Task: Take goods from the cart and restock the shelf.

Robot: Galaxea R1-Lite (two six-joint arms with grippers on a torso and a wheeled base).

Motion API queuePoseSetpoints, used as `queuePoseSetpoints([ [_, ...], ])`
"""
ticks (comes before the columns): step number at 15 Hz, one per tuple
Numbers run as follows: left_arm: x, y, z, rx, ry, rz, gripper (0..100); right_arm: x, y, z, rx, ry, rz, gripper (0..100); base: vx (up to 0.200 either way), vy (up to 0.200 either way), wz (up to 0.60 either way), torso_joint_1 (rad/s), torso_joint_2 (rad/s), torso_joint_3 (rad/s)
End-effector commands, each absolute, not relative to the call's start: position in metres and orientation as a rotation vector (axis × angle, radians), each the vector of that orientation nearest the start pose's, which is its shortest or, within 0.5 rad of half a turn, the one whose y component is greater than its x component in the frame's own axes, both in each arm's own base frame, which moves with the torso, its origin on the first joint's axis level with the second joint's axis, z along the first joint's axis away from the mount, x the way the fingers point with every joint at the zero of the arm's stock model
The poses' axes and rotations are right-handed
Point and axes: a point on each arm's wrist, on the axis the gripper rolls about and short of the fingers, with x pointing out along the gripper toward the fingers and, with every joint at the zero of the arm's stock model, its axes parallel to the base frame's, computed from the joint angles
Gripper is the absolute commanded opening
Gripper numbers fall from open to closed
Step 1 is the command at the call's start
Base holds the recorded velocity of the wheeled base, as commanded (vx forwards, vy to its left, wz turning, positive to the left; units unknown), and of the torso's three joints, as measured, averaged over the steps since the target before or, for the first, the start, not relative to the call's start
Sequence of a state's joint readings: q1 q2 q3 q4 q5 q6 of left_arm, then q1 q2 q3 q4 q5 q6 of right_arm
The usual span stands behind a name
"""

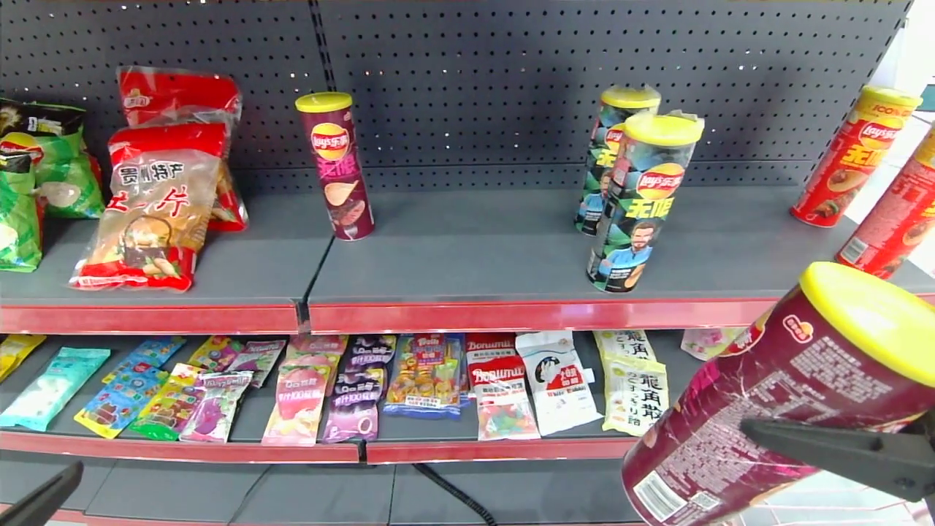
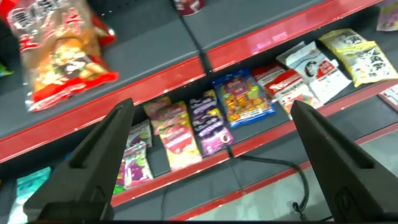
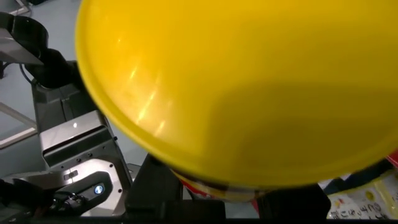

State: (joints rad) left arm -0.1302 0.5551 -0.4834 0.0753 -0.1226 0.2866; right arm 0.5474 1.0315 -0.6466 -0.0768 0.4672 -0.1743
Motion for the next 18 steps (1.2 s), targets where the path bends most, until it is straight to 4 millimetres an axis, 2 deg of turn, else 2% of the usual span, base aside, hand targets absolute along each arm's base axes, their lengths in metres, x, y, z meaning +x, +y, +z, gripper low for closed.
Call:
queuePoseSetpoints([
  [1, 0.0248, -0.0060, 0.2059, 0.285, 0.107, -0.272, 100, 0.1057, 0.0763, 0.2318, -0.169, 0.227, 1.032, 0, 0.000, 0.200, 0.00, 0.007, 0.00, -0.002],
  [15, 0.0268, -0.0064, 0.2048, 0.299, 0.117, -0.277, 100, 0.1056, 0.0763, 0.2268, -0.171, 0.246, 1.033, 0, 0.000, 0.200, 0.00, 0.002, 0.00, 0.004],
  [18, 0.0270, -0.0065, 0.2031, 0.303, 0.122, -0.282, 100, 0.1060, 0.0768, 0.2264, -0.172, 0.249, 1.036, 0, 0.000, 0.000, 0.00, 0.000, 0.00, 0.000],
])
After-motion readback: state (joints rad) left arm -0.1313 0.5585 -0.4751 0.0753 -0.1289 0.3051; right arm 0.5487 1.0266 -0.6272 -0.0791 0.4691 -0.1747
